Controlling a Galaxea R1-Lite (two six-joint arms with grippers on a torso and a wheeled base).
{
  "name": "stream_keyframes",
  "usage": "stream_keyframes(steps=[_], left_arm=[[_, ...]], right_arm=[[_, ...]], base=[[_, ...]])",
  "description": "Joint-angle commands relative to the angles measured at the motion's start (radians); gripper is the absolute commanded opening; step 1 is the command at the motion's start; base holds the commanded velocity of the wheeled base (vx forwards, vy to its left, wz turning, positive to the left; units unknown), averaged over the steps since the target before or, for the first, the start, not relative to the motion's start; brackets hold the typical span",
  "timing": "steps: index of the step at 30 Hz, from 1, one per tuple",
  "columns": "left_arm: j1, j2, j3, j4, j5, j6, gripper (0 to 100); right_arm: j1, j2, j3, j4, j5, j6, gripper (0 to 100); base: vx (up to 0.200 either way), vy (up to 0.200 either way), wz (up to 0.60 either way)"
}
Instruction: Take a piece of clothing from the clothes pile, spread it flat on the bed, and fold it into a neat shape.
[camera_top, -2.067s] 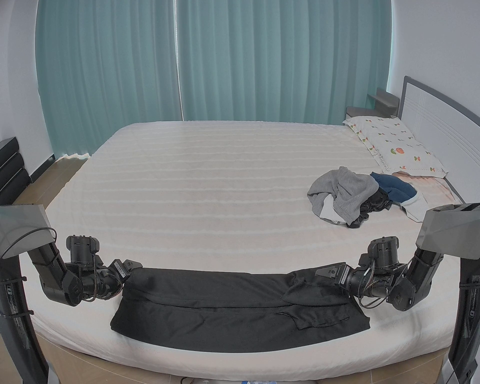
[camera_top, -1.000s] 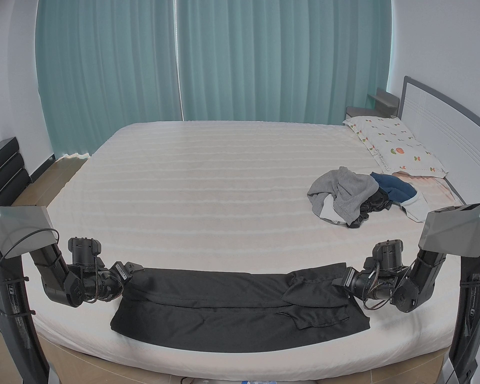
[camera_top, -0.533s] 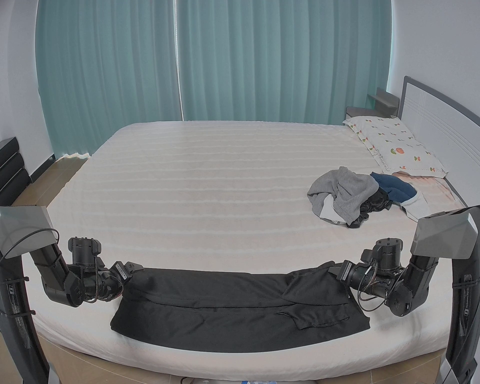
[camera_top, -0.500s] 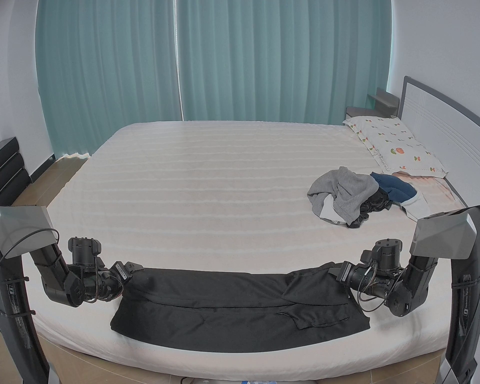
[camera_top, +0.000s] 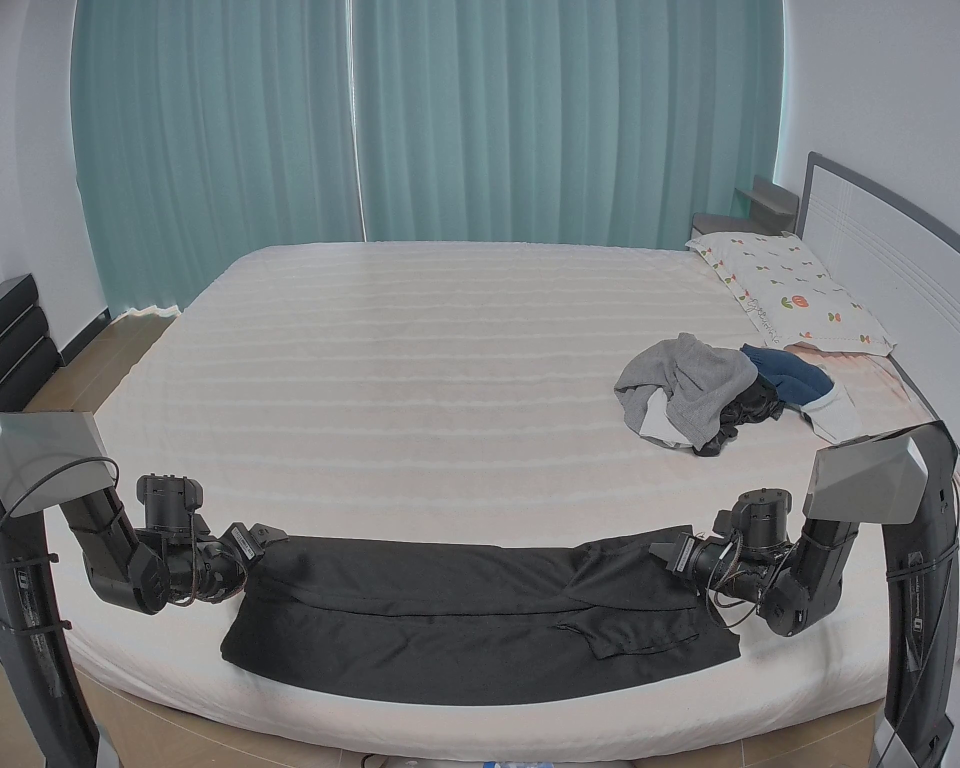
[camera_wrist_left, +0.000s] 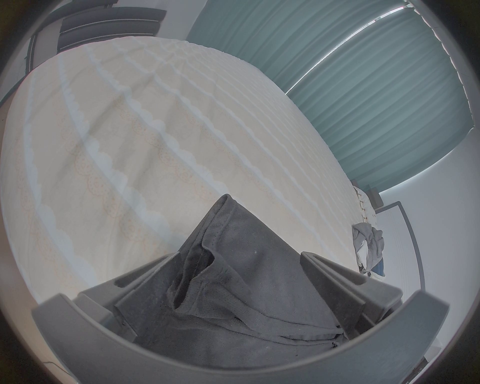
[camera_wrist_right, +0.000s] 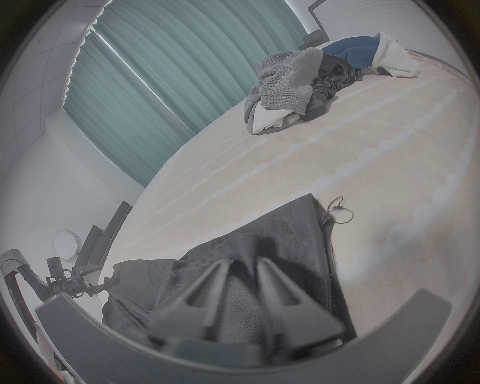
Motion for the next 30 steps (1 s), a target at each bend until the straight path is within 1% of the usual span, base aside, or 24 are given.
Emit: stream_keyframes(steps=[1,2,4,6,8,16,18,21,25,30], left_arm=[[0.001,0.001,-0.002,0.000,0.000,0.000,100],[0.001,0.001,-0.002,0.000,0.000,0.000,100],[0.000,0.001,-0.002,0.000,0.000,-0.002,100],[0.001,0.001,0.000,0.000,0.000,0.000,100],[0.000,0.001,0.000,0.000,0.000,0.000,100],[0.000,0.001,0.000,0.000,0.000,0.000,100],[0.000,0.001,0.002,0.000,0.000,0.000,100],[0.000,0.001,0.002,0.000,0.000,0.000,100],[0.000,0.001,0.002,-0.001,0.000,0.000,100],[0.000,0.001,0.005,-0.001,0.000,0.001,100]], right_arm=[[-0.002,-0.038,-0.007,-0.002,-0.032,-0.001,100],[-0.002,-0.038,-0.007,-0.002,-0.032,-0.001,100],[0.004,-0.101,-0.011,0.030,-0.035,-0.018,100],[0.023,-0.144,-0.045,0.113,-0.038,-0.072,100],[0.049,-0.170,-0.091,0.208,-0.045,-0.111,100],[0.162,-0.165,-0.218,0.380,-0.047,-0.182,100],[0.185,-0.142,-0.227,0.390,-0.049,-0.185,100],[0.196,-0.118,-0.243,0.397,-0.050,-0.196,100],[0.202,-0.078,-0.254,0.400,-0.053,-0.253,100],[0.213,-0.056,-0.264,0.407,-0.059,-0.283,100]], base=[[0.000,0.000,0.00],[0.000,0.000,0.00],[0.000,0.000,0.00],[0.000,0.000,0.00],[0.000,0.000,0.00],[0.000,0.000,0.00],[0.000,0.000,0.00],[0.000,0.000,0.00],[0.000,0.000,0.00],[0.000,0.000,0.00]])
